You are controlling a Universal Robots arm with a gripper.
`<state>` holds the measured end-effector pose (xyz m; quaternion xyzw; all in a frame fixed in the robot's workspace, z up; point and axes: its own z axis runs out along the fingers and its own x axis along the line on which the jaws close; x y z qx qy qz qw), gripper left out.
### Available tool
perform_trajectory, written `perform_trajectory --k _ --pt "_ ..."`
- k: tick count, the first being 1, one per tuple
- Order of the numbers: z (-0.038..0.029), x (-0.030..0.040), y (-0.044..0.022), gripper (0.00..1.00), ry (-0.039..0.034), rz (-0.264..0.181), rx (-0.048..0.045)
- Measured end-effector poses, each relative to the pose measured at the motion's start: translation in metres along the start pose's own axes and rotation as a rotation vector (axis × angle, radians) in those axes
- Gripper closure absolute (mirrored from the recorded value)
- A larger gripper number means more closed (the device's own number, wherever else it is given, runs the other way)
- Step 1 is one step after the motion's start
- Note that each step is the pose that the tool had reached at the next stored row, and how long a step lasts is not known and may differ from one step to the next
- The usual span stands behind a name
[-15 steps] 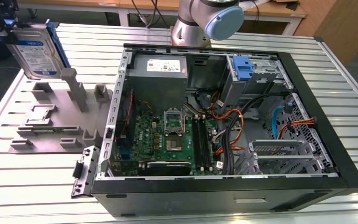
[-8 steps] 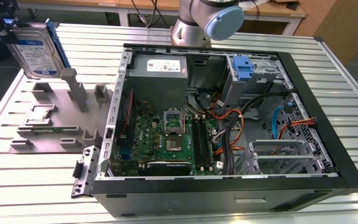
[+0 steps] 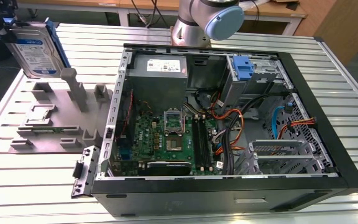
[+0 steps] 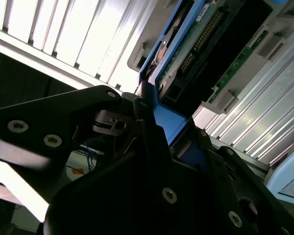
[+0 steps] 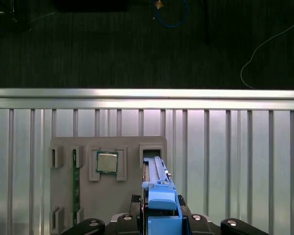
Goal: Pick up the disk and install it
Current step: 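Pick up the disk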
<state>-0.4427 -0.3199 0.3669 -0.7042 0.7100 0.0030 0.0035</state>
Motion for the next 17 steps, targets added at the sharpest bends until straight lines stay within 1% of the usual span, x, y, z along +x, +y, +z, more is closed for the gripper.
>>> perform_trajectory --k 10,17 --pt "-0.0018 0.0000 0.0000 0.63 0.0000 0.000 0.0001" --pt "-0.0044 0.0000 0.0000 0.63 0.0000 0.000 0.0001"
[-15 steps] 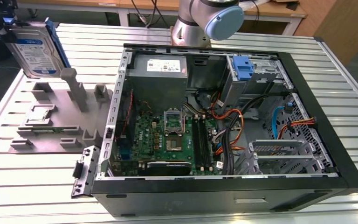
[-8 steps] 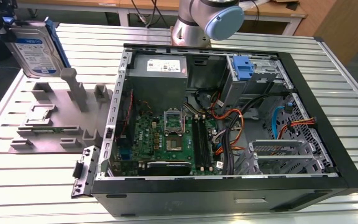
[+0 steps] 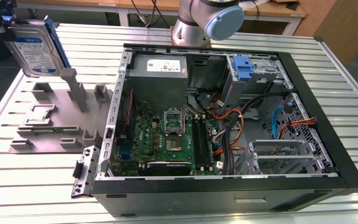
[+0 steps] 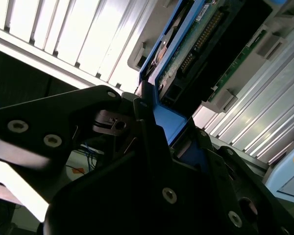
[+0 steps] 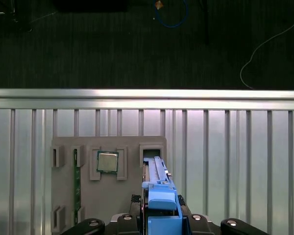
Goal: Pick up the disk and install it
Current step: 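Pick up the disk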
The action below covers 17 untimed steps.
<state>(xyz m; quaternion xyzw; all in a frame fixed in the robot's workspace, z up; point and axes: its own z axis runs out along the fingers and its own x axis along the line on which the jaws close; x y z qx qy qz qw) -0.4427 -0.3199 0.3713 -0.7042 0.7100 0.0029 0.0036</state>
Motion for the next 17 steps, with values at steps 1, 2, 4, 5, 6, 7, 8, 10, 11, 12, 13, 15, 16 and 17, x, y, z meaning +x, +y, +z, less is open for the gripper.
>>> perform_trajectory --k 1,2,4,5,6,7,8,10,11,12,13,15,16,17 --pt "-0.0004 0.0000 0.0000 0.63 0.0000 0.000 -0.0001" --pt "-0.0007 0.0000 0.0000 0.63 0.0000 0.000 0.0000" --pt "-0.0016 0.0000 0.0000 0.63 0.0000 0.000 -0.0001" --pt "-0.0020 0.0000 0.0000 0.63 0.0000 0.000 -0.0001" --pt "-0.0023 0.0000 0.0000 0.63 0.0000 0.000 0.0000" --pt "-0.0027 0.0000 0.0000 0.63 -0.0001 0.000 0.0000" --pt "-0.0032 0.0000 0.0000 0.63 0.0000 0.000 0.0000" --pt "-0.0041 0.0000 0.0000 0.63 0.0000 0.000 -0.0001" --pt "-0.0045 -0.0001 0.0000 0.63 0.0000 0.000 -0.0001" --pt "-0.0049 0.0000 0.0000 0.63 0.0000 0.000 -0.0001" --pt "-0.0052 -0.0001 0.0000 0.63 0.0000 0.000 0.0000" --pt "-0.0059 -0.0001 0.0000 0.63 0.0000 0.000 0.0000" --pt "-0.0061 -0.0001 0.0000 0.63 -0.0001 0.000 0.0001" --pt "-0.0063 -0.0001 0.0000 0.63 -0.0001 0.000 0.0000"
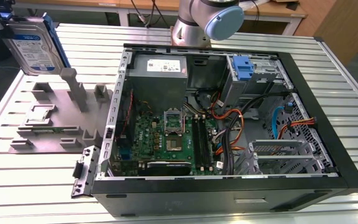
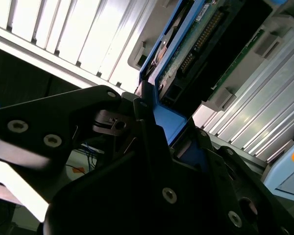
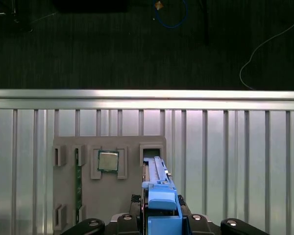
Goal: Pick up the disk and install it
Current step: 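Pick up the disk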
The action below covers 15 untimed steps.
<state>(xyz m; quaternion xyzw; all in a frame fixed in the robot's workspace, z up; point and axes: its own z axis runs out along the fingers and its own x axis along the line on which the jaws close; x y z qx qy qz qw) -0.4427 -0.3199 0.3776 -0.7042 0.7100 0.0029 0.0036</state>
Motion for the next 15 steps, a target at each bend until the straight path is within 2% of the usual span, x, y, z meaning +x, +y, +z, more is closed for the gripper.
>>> perform_trajectory --k 15 --pt "-0.0042 0.0000 0.0000 0.63 0.0000 0.000 -0.0001"
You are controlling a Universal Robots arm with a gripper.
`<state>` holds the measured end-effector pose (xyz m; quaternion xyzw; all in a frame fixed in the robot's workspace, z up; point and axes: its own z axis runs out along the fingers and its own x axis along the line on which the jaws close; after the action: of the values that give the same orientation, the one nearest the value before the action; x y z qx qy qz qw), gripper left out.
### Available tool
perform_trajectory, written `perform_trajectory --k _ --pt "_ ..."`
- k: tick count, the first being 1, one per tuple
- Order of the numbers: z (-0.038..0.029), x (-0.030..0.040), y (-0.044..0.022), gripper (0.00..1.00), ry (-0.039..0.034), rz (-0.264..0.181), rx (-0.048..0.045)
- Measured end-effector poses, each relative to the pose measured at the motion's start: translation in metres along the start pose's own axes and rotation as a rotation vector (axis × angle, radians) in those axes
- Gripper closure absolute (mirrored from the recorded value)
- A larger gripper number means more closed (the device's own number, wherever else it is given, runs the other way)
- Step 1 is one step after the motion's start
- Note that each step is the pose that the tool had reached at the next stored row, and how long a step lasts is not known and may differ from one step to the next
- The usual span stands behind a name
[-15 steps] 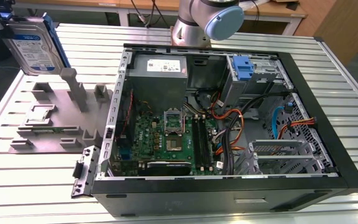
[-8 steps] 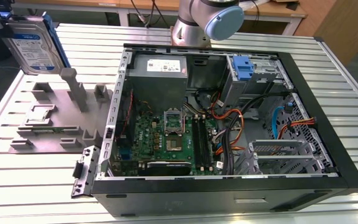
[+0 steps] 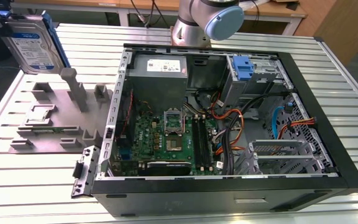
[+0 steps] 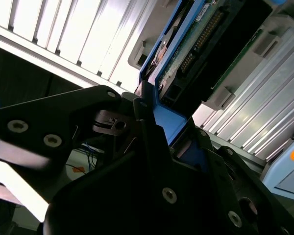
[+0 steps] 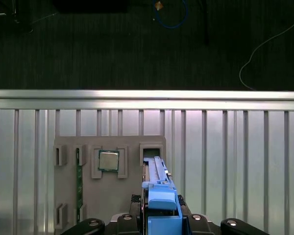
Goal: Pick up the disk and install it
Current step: 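Pick up the disk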
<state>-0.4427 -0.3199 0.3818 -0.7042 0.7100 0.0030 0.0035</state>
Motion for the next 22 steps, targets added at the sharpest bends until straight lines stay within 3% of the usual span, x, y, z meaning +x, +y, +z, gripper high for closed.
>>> perform_trajectory --k 22 --pt "-0.0094 -0.0001 0.0000 0.63 0.0000 0.000 0.0000"
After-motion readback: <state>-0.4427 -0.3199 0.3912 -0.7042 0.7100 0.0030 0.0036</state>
